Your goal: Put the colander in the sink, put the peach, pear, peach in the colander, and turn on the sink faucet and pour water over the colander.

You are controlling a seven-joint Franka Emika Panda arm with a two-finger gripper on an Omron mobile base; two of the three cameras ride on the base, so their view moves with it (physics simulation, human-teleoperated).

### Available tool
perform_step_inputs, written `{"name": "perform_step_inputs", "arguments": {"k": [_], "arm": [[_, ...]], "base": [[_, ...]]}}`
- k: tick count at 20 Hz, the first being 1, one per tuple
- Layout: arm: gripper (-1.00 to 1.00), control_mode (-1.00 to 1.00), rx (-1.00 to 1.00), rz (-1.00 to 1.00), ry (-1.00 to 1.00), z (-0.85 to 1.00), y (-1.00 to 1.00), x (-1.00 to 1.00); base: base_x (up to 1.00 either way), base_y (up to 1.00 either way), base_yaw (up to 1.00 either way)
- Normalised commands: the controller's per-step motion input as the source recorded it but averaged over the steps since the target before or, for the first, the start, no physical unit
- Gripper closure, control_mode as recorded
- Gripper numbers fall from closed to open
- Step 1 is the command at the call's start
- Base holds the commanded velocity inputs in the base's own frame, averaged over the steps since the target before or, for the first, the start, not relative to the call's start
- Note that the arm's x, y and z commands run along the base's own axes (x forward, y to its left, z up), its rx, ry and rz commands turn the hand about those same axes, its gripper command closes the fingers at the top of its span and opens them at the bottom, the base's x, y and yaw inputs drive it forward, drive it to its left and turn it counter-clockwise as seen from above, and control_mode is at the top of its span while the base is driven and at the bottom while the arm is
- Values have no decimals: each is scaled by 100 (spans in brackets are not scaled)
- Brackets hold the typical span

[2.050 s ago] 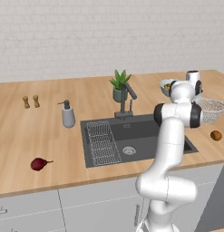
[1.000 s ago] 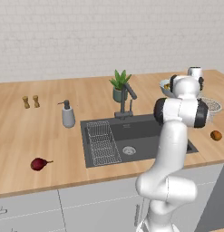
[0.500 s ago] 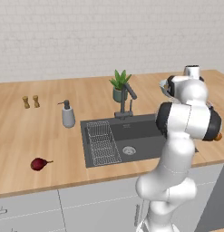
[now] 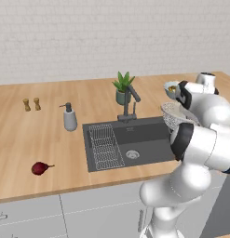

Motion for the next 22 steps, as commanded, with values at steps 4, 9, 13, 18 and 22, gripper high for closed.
{"name": "perform_step_inputs", "arguments": {"k": [4,9,13,18,22], "arm": [[100,-100,25,45,0,1,34,-28],[100,-100,11,47,-2,-10,32,0],[100,-100,4,37,-10,-17,26,28],[100,-100,1,43,0,-39,25,2],[100,-100,0,33,0,-42,15,3]], "base": [[0,0,0],[0,0,0],[0,0,0],[0,0,0],[0,0,0]]}}
